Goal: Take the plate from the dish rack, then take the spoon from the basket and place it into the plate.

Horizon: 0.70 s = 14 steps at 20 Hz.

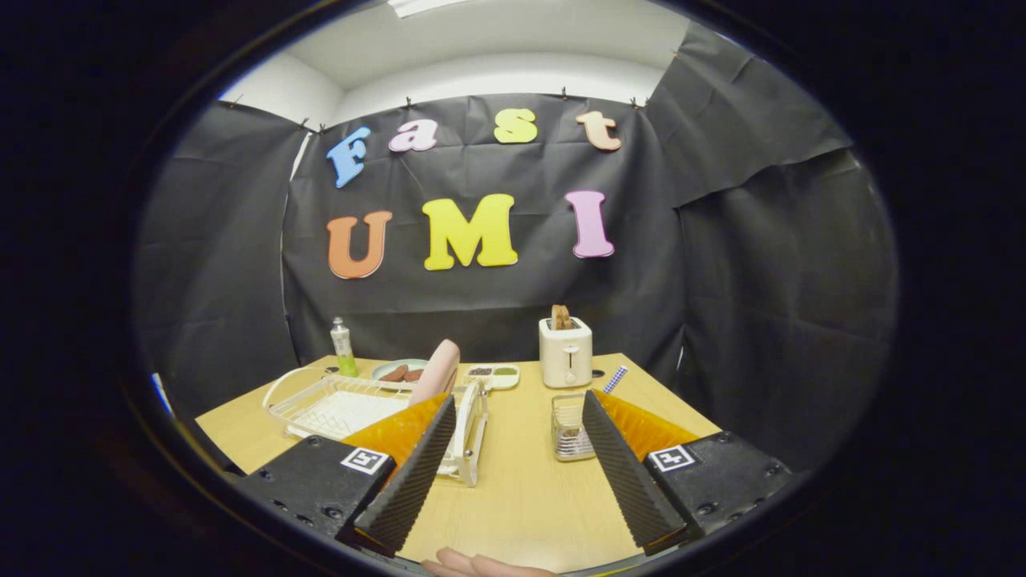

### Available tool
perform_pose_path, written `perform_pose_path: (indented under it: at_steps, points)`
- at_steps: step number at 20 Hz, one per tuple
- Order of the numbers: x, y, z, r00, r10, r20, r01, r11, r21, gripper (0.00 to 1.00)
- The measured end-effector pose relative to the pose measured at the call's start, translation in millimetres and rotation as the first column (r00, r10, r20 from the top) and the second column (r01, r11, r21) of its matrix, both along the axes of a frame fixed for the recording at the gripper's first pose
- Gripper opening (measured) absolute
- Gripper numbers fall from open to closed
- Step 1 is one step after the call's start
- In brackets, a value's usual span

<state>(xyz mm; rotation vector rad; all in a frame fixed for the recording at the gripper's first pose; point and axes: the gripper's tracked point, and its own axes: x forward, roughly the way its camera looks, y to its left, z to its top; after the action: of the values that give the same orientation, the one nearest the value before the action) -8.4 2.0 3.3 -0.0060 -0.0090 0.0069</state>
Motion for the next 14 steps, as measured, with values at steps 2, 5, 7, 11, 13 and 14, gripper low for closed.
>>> perform_pose_path:
  at_steps: [2, 5, 7, 11, 13, 14]
  points:
    - [0, 0, 1, 1.000, -0.006, 0.001, 0.006, 1.000, -0.006, 1.00]
    - [1, 3, 5, 1.000, -0.002, -0.003, 0.002, 1.000, -0.016, 1.00]
    - [3, 3, 12, 1.000, 0.010, -0.011, -0.010, 1.000, -0.019, 1.00]
    - [25, 3, 29, 0.998, 0.030, -0.062, -0.030, 0.999, -0.010, 1.00]
    - [45, 11, 36, 0.992, 0.057, -0.112, -0.059, 0.998, -0.007, 1.00]
    - [55, 16, 36, 0.986, 0.069, -0.152, -0.071, 0.997, -0.006, 1.00]
